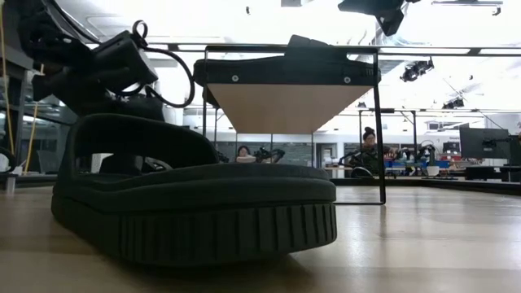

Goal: Pick and place slides into the shelf
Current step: Put the black slipper on the shelf

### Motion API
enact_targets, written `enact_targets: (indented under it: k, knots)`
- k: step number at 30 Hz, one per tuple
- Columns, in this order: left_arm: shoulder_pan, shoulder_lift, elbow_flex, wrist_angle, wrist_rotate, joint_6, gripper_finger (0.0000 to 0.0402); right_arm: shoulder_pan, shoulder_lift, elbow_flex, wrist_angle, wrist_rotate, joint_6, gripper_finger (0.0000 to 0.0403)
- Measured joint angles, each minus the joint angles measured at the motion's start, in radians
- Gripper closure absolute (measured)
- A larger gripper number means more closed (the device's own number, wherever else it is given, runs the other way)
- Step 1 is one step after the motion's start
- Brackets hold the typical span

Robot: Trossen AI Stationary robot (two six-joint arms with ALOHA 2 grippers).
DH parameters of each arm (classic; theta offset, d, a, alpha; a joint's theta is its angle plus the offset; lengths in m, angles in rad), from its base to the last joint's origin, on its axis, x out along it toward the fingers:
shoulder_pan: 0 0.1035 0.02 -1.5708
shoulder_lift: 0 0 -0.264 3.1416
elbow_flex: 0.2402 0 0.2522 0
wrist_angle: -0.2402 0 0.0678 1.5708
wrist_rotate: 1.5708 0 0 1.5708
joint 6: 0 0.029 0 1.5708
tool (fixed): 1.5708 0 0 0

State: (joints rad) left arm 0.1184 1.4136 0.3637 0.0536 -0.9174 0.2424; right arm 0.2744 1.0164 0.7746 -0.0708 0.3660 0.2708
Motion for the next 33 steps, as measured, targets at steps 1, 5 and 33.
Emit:
enact_targets:
  k: [1, 5, 33]
  knots:
    - [0.000, 0.002, 0.000, 0.001, -0.004, 0.000, 0.0183, 0.000, 0.000, 0.000, 0.000, 0.000, 0.000, 0.0292]
    - [0.003, 0.018, 0.000, 0.009, -0.020, -0.003, 0.0183, 0.000, 0.000, 0.000, 0.000, 0.000, -0.001, 0.0292]
    - [0.057, 0.045, 0.000, 0.004, -0.135, -0.127, 0.0388, 0.000, 0.000, 0.000, 0.000, 0.012, -0.001, 0.0292]
